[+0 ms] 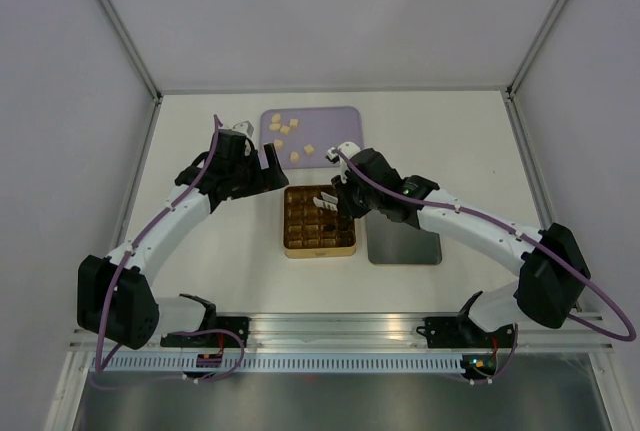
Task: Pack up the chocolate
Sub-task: Place the fake chocolate in the packing box.
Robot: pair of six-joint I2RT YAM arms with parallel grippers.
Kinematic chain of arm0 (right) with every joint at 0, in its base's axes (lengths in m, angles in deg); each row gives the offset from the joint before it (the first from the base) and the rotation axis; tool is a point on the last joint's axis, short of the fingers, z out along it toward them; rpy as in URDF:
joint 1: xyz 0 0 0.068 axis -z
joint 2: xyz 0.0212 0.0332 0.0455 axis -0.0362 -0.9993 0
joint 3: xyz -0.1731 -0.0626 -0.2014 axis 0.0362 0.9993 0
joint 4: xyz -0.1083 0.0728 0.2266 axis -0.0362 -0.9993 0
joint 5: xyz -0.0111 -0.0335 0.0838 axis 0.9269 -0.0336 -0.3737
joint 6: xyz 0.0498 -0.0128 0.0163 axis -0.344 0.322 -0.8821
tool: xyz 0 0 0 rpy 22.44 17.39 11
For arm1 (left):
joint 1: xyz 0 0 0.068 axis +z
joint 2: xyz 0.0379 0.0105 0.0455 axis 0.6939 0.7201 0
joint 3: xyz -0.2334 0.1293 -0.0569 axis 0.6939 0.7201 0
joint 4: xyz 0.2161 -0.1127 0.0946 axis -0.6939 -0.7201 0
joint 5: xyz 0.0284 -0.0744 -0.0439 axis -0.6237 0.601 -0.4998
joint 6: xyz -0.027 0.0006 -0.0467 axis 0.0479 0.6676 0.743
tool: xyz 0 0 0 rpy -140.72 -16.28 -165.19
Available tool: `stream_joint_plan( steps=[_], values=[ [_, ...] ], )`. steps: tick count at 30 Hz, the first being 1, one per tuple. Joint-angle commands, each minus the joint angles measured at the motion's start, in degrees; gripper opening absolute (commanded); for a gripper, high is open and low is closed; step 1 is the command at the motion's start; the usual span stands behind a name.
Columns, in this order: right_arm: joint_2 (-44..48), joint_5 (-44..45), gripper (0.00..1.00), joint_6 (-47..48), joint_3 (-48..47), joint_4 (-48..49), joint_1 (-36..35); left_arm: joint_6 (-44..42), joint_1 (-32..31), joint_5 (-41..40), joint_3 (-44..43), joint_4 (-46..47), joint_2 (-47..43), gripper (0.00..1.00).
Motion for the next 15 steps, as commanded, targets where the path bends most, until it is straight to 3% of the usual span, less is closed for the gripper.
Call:
stream_joint_plan(
  steps=[1, 15],
  values=[
    [1.75, 2.01, 0.01, 0.27, 0.73, 2.68, -0.28, -0.23, 0.32, 1.33, -0.47, 0.39, 0.08, 1.0],
    [2.19, 1.23, 0.09, -0.35, 1.0, 2.76, -0.19, -0.23, 0.24, 1.6, -0.29, 0.39, -0.19, 0.99]
  ],
)
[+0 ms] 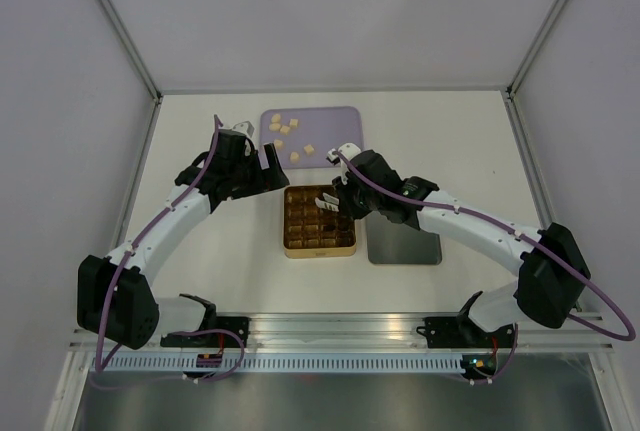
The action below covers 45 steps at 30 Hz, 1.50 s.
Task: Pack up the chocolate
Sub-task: Place the fake chocolate in the packing box.
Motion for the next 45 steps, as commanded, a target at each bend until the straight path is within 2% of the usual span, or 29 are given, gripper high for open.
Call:
stream_joint_plan(
  steps=[1, 14, 28, 36, 45],
  values=[
    [2.27, 0.31, 0.09, -0.32, 0.25, 2.24, -0.28, -0.23, 0.32, 1.25, -0.38, 0.39, -0.28, 1.0],
    [1.13, 1.01, 0.1, -0.41, 1.04, 1.98, -0.19, -0.23, 0.24, 1.07, -0.2, 0.47, -1.07, 1.0],
    [0.17, 1.45, 0.15, -0.59, 1.04, 2.59, -0.19, -0.32, 0.24, 1.16, -0.12, 0.39, -1.15, 0.99],
    [-0.1, 1.27, 0.27, -0.67, 0.87, 2.59, -0.28, -0.32, 0.32, 1.07, -0.03, 0.47, -1.16, 1.0],
    [-0.27, 1.71, 0.32, -0.76, 0.87, 2.42, -0.19, -0.41, 0.24, 0.9, -0.03, 0.47, -1.16, 1.0]
  ],
)
